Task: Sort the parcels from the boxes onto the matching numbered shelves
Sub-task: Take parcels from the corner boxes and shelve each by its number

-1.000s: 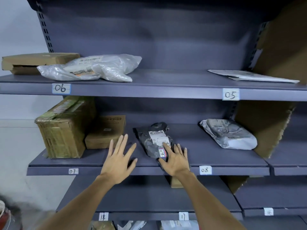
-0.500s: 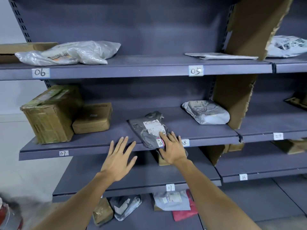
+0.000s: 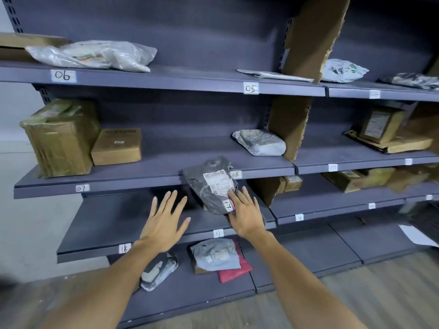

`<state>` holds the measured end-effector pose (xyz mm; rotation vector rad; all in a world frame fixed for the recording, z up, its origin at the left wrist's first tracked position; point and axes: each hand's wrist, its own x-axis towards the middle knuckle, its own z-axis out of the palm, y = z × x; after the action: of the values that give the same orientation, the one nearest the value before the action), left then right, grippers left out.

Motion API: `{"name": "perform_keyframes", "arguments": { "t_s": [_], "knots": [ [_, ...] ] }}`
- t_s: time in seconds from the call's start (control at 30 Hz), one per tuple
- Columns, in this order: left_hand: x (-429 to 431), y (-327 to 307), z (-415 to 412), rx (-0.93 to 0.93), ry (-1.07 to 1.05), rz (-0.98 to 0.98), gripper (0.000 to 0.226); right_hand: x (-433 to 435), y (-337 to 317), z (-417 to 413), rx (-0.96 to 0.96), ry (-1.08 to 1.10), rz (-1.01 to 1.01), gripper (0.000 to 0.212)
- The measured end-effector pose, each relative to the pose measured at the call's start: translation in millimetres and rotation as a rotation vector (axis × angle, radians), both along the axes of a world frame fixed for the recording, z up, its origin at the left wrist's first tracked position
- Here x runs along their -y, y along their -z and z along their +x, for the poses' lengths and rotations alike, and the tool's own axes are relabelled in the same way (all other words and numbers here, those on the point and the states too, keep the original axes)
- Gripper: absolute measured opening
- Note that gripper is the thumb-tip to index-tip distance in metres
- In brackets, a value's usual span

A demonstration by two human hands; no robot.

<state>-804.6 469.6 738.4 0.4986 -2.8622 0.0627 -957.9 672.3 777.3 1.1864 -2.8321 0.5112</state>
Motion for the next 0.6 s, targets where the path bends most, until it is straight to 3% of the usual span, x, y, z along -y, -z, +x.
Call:
{"name": "perform_keyframes", "arguments": {
  "t_s": [0.37,0.6],
  "knots": [
    [-55,15,-11,0.018,0.065,-0.007,0.083,-68,20,12,0.027,0.076,0.036,0.067],
    [-82,27,-53,0.077,0.046,-0.001,0.079,-97,40,-28,0.081,0.098,0.052,0.069]
  ]
}}
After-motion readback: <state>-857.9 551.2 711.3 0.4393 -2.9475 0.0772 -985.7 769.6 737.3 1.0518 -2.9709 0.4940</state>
